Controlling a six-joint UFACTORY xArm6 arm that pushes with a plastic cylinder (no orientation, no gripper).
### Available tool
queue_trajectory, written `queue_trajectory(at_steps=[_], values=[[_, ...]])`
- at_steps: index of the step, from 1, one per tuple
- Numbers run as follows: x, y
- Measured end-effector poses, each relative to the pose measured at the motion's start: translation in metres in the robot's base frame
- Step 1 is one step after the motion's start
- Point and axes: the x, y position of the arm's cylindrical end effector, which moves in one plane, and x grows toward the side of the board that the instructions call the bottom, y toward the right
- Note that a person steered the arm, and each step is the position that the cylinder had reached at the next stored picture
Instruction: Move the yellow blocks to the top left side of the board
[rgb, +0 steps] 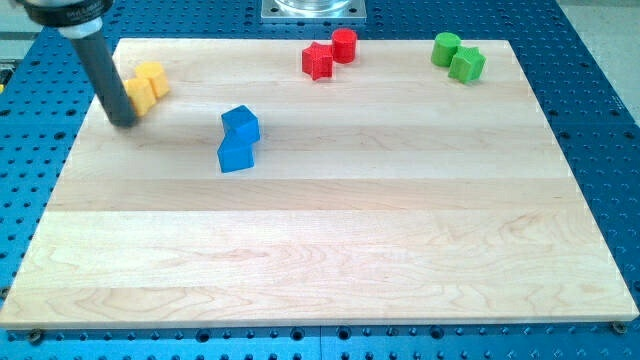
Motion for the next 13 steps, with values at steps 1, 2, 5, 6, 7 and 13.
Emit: queue_trajectory(at_steps=[1, 2, 5, 6, 7, 13], values=[[-0.014, 0.007], [-0.014, 0.017], [-0.016, 0.043], [-0.023, 0.054], [-0.036, 0.059], [-0.073, 0.059]])
